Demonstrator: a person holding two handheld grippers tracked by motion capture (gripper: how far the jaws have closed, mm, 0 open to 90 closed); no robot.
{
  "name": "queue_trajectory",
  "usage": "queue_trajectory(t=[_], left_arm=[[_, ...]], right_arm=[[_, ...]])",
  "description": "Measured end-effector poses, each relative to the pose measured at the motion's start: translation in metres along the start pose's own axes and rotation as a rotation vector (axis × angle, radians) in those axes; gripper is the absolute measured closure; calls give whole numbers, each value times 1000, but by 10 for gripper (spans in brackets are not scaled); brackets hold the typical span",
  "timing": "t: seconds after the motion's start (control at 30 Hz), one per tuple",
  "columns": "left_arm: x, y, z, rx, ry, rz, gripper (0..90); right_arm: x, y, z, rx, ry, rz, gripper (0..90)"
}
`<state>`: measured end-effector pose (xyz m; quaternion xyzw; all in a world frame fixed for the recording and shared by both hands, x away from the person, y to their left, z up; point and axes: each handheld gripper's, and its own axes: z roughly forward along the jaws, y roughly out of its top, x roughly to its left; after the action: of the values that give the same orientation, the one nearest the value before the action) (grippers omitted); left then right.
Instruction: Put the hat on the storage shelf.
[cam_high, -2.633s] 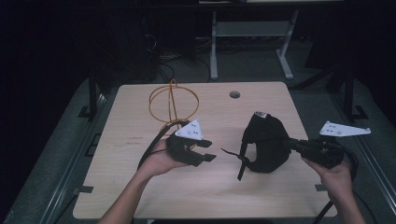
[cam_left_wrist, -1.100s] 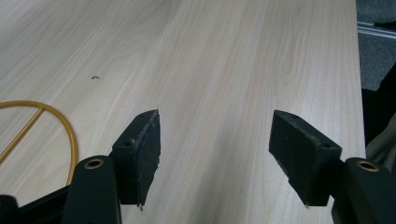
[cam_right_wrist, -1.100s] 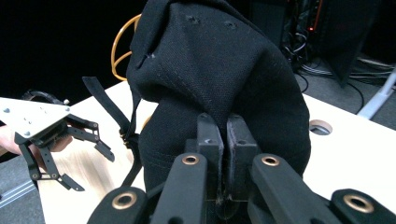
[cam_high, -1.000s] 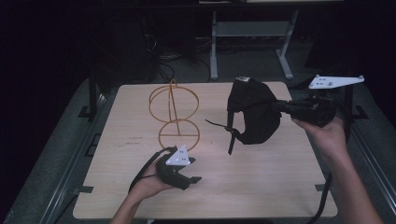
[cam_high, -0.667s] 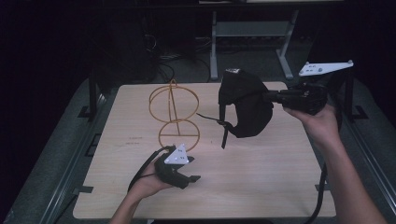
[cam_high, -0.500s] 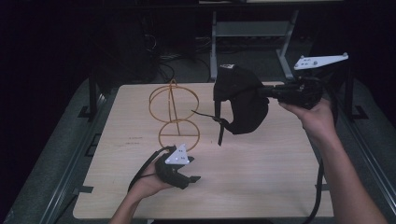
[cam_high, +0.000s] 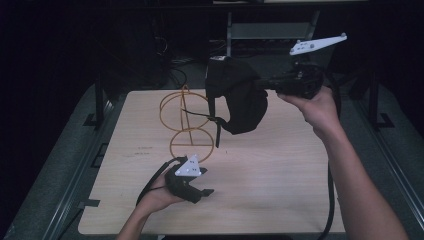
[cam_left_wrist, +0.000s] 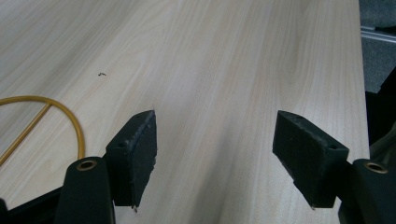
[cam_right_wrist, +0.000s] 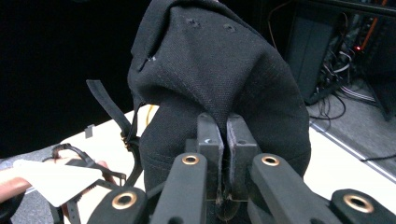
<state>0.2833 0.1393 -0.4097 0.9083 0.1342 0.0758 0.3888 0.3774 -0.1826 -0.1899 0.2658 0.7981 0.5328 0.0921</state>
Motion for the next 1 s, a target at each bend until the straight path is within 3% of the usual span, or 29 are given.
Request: queue_trajectory(t=[0.3, 0.43, 0.73, 0.83, 1.0], left_arm=[[3, -1, -5, -21, 7, -4, 304], [2, -2, -5, -26, 6, -15, 304], [3, -1, -5, -21, 4, 1, 304], [2, -1, -5, -22, 4, -9, 304], [2, -1, -5, -22, 1, -5, 304]], right_arm=[[7, 28, 28, 19, 34, -27, 866], [9, 34, 42, 28, 45, -31, 866], [17, 51, 72, 62, 82, -42, 866], [19, 55, 84, 83, 93, -74, 865], [23, 60, 103, 109, 111, -85, 865]])
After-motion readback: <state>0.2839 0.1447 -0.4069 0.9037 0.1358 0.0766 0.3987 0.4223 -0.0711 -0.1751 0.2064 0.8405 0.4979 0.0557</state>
